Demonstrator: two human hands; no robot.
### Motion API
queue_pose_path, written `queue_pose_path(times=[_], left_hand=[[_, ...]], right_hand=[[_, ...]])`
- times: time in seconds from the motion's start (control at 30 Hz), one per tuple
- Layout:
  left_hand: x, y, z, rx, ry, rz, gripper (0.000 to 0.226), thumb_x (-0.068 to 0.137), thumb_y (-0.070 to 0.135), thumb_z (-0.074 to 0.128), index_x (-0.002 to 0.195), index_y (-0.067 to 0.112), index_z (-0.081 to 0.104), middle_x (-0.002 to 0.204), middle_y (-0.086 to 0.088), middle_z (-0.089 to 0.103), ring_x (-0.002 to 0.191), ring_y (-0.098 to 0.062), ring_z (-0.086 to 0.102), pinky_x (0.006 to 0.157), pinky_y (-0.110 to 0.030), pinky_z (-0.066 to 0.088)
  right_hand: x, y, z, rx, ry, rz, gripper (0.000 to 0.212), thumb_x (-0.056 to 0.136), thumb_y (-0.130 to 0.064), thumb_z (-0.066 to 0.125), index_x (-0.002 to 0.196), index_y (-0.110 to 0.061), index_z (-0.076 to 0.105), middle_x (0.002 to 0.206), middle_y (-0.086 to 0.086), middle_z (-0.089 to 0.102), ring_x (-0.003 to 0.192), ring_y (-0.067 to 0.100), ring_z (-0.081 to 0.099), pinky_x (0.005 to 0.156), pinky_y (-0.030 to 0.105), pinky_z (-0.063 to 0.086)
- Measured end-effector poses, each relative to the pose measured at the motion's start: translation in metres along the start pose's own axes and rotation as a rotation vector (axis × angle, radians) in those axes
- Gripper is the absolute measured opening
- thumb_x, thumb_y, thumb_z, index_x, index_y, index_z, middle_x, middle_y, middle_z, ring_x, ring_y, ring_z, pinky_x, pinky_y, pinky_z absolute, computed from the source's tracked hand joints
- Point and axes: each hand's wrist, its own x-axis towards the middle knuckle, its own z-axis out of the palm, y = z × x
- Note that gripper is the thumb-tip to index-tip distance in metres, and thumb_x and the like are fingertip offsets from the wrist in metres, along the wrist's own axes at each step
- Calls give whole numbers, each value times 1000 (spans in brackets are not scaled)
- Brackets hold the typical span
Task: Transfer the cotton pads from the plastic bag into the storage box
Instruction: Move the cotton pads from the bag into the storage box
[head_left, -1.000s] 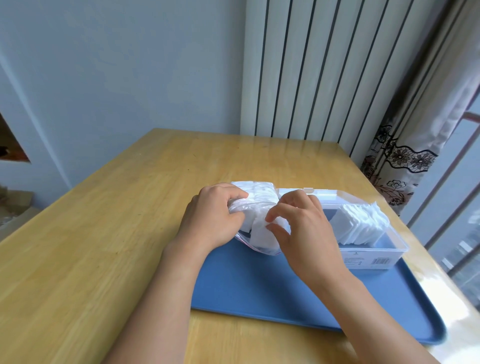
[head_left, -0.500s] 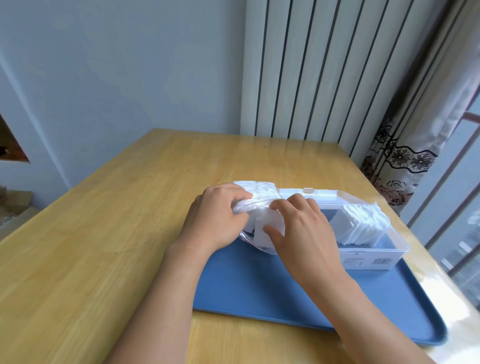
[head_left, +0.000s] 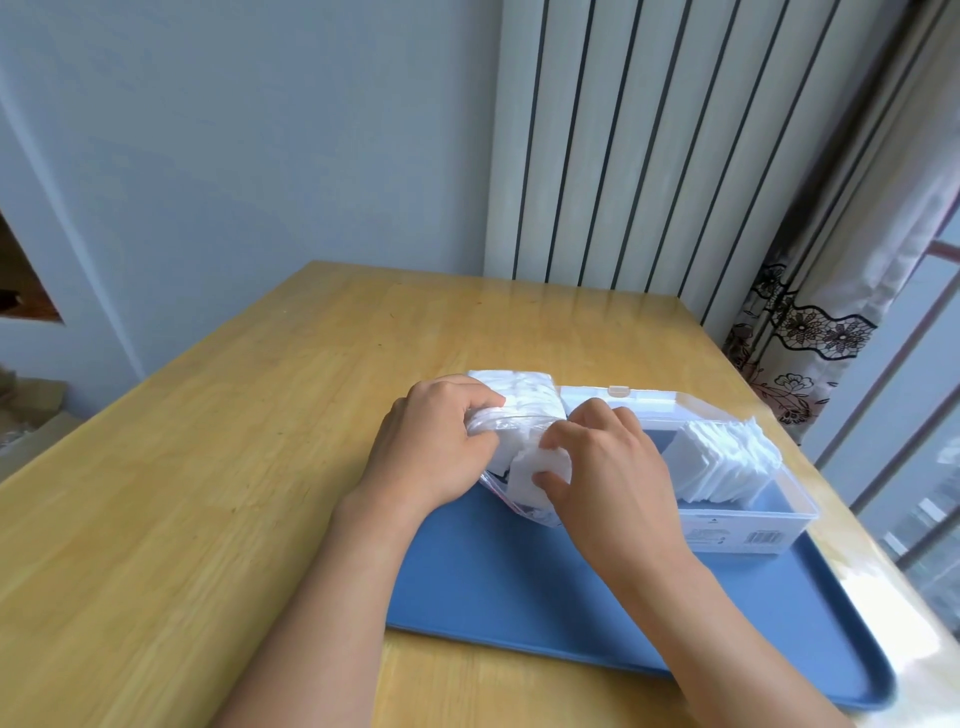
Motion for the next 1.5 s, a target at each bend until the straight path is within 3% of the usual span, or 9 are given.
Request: queue_pose_path(times=[0.17,0.47,0.73,0.9,1.0,1.07,1.23,1.3,1.5], left_hand=[[0,2,0,9,-1,9,43,72,18,64,110,33,75,114,21,70,95,-13,66,86,-33,56],[-1,-1,-4,92,59,-10,39,72,14,65,105,33,74,106,18,69,91,-18,66,77,-34,56],[-1,-6,-4,34,60,-52,28,70,18,72,94,32,72,92,15,65,82,-18,65,70,-39,57],[-2,0,-6,-16,-20,-8,47,61,30,67,108,35,70,102,19,61,93,-13,63,81,-37,55],[-4,5,-9,-94,-108,38,73,54,28,66,127,34,62,122,17,55,115,-14,56,97,-37,51],[-5,8,-14,-171,-155,81,79,54,24,66,131,37,58,130,17,51,121,-16,54,102,-40,48],[-10,32,-22,-710,-87,85,59,70,41,63,124,19,67,126,-5,66,120,-21,60,96,-27,48],[-14,42,-16,-850,-126,46,55,77,41,68,123,12,67,121,-14,70,113,-30,67,91,-36,55],[-17,55,-3,-990,-222,-9,34,84,9,77,118,10,70,111,-13,76,93,-28,71,83,-38,60]], right_hand=[[0,0,0,-11,-14,-5,28,84,-27,75,111,-21,70,109,1,55,103,28,52,79,39,48],[-7,5,0,158,35,-112,16,80,-19,80,95,-22,75,104,-2,54,100,26,52,75,33,45],[-14,8,-22,518,218,-334,14,85,-14,75,98,-20,75,119,-6,59,112,20,55,92,23,42],[-7,17,-35,1012,106,-100,17,85,-2,79,92,-15,71,98,-13,75,93,7,70,80,17,48],[2,30,-36,1290,96,129,15,83,-15,80,88,-19,66,76,11,61,71,21,55,65,35,48],[7,37,-35,1407,120,250,29,80,-21,85,99,-11,66,83,16,61,78,26,59,77,45,60],[7,37,-34,1570,32,294,49,77,-13,79,115,9,57,93,13,72,89,27,69,83,41,60],[5,35,-33,1596,16,284,47,78,-10,82,114,9,58,94,16,72,90,29,69,85,43,60],[4,33,-36,1581,62,267,25,82,-11,75,104,0,72,99,17,76,94,32,73,91,47,58]])
